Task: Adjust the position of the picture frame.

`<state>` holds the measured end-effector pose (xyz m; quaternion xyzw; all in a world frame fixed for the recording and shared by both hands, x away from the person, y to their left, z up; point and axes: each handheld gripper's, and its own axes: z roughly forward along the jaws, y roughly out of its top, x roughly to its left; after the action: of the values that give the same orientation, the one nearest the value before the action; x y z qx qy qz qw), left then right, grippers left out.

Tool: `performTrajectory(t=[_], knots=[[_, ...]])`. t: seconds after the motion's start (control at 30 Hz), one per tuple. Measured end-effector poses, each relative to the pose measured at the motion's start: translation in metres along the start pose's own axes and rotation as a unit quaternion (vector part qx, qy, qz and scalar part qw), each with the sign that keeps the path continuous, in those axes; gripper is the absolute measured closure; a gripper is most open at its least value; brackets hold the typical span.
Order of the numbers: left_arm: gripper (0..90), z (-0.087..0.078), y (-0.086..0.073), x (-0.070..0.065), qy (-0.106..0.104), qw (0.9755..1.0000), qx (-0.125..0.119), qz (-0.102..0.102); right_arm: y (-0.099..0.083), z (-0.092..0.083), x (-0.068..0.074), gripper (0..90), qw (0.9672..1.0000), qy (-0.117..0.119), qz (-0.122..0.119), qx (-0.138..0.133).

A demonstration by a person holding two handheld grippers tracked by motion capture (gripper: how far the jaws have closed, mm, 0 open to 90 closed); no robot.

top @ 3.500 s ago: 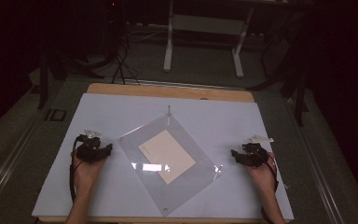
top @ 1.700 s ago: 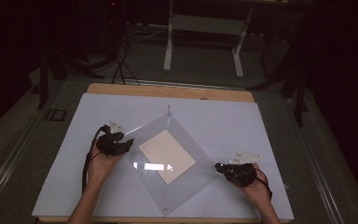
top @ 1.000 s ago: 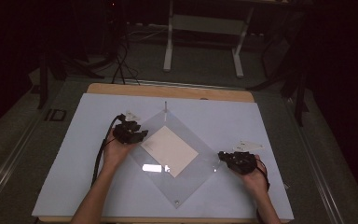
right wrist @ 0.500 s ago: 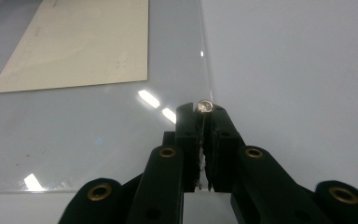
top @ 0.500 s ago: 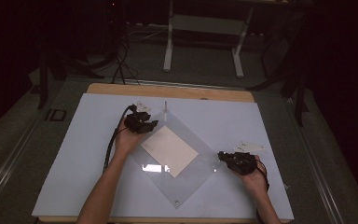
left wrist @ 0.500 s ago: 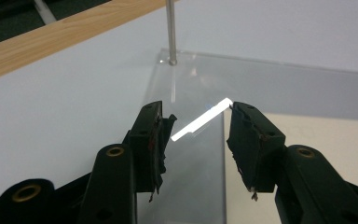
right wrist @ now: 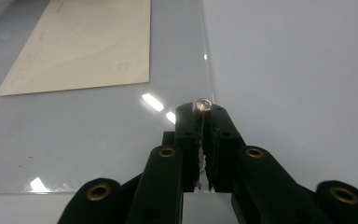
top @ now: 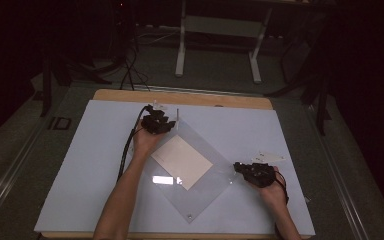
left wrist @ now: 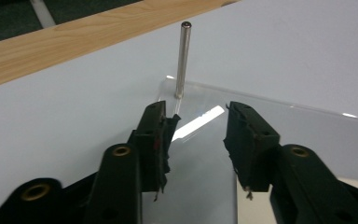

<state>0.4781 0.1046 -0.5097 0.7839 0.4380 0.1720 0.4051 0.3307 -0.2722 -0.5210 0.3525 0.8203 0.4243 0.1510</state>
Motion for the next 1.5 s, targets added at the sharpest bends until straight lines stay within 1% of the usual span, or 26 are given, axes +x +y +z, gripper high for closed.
performTrajectory(t=[0.03,0.07,0.17,0.23,0.27,0.37,0.4,0.47,0.53,0.57,0.6,0.63,0.67,0.77,0.8,0.87,0.93,1.03,1.13,1.17,1.27,1.33,1.37,1.4,1.47,1.5], knots=[[60.7,0.003,0.002,0.0,-0.002,1.0,-0.006,-0.007,0.0,0.0,0.0,84.6,1.0,0.0,0.001,0.0],[60.7,0.006,0.004,0.0,0.0,0.9999,-0.01,-0.005,0.0,0.0,0.0,84.6,1.0,-0.001,0.002,0.0],[61.4,0.015,0.01,0.001,0.007,0.9999,-0.005,-0.012,-0.001,0.0,0.001,84.6,1.0,-0.002,0.005,-0.002],[61.5,0.019,0.014,0.002,0.007,0.9997,-0.017,-0.019,-0.001,0.0,0.0,84.5,1.0,-0.001,0.006,-0.003],[61.9,0.022,0.016,0.002,0.007,0.9996,-0.016,-0.021,-0.001,0.0,0.0,84.4,1.0,-0.001,0.007,-0.003],[61.9,0.031,0.021,0.0,0.011,0.9998,-0.005,-0.014,-0.002,0.0,0.001,84.3,0.9999,-0.002,0.01,-0.005],[61.9,0.035,0.023,0.0,0.012,0.9998,0.0,-0.017,-0.002,0.0,0.001,84.3,0.9999,-0.001,0.012,-0.005],[61.8,0.042,0.027,0.0,0.007,0.9995,0.006,-0.031,-0.002,0.0,0.001,84.1,0.9998,-0.002,0.016,-0.006],[60.5,0.048,0.028,0.002,-0.021,0.9978,-0.006,-0.062,-0.003,0.0,0.001,83.9,0.9998,-0.001,0.018,-0.009],[60.5,0.051,0.028,0.003,-0.02,0.9975,-0.003,-0.068,-0.003,0.0,0.0,83.7,0.9997,0.0,0.02,-0.01],[63.2,0.053,0.026,0.004,-0.013,0.9974,0.0,-0.071,-0.003,-0.001,-0.001,83.5,0.9996,0.004,0.024,-0.01],[65.3,0.055,0.025,0.005,-0.013,0.9967,0.003,-0.08,-0.003,-0.001,-0.001,83.3,0.9995,0.007,0.028,-0.011],[67.3,0.057,0.025,0.005,-0.01,0.9965,0.002,-0.082,-0.004,0.0,-0.002,83.2,0.9994,0.008,0.032,-0.012],[78.8,0.061,0.024,0.003,0.02,0.9969,0.01,-0.075,-0.004,0.0,-0.003,83.1,0.9991,0.012,0.037,-0.013],[80.9,0.061,0.026,0.003,0.021,0.9969,0.015,-0.075,-0.004,0.0,-0.003,83.0,0.9991,0.012,0.039,-0.014],[82.6,0.061,0.03,0.0,0.031,0.9979,0.032,-0.047,-0.003,0.0,-0.003,83.0,0.9989,0.013,0.044,-0.013],[83.5,0.058,0.031,0.001,0.03,0.9981,0.04,-0.035,-0.003,0.0,-0.004,82.9,0.9983,0.015,0.054,-0.012],[83.8,0.052,0.028,0.003,0.027,0.9981,0.04,-0.037,-0.001,-0.001,-0.004,82.0,0.9972,0.023,0.071,-0.011],[84.1,0.05,0.028,0.003,0.029,0.9981,0.042,-0.033,-0.001,-0.001,-0.004,81.8,0.9968,0.026,0.075,-0.01],[84.2,0.037,0.026,0.006,0.033,0.9982,0.046,-0.02,0.004,-0.002,-0.004,81.6,0.9966,0.027,0.078,-0.008],[84.3,0.018,0.02,0.014,0.021,0.9986,0.048,-0.007,0.009,-0.004,-0.005,80.8,0.996,0.024,0.085,-0.014],[84.3,0.005,0.015,0.02,0.01,0.9988,0.046,-0.01,0.014,-0.004,-0.007,80.6,0.9959,0.019,0.087,-0.014],[84.2,-0.003,0.011,0.023,0.006,0.999,0.043,-0.013,0.017,-0.002,-0.009,79.9,0.9954,0.019,0.093,-0.016],[84.1,-0.012,0.006,0.026,0.003,0.9989,0.045,-0.01,0.02,-0.001,-0.012,79.7,0.9945,0.023,0.101,-0.019],[84.0,-0.015,0.004,0.027,0.002,0.9989,0.047,-0.007,0.023,0.001,-0.015,79.8,0.9942,0.021,0.104,-0.02],[84.1,-0.032,-0.005,0.03,-0.004,0.9985,0.055,0.001,0.03,0.006,-0.022,79.9,0.9937,0.02,0.109,-0.016]])
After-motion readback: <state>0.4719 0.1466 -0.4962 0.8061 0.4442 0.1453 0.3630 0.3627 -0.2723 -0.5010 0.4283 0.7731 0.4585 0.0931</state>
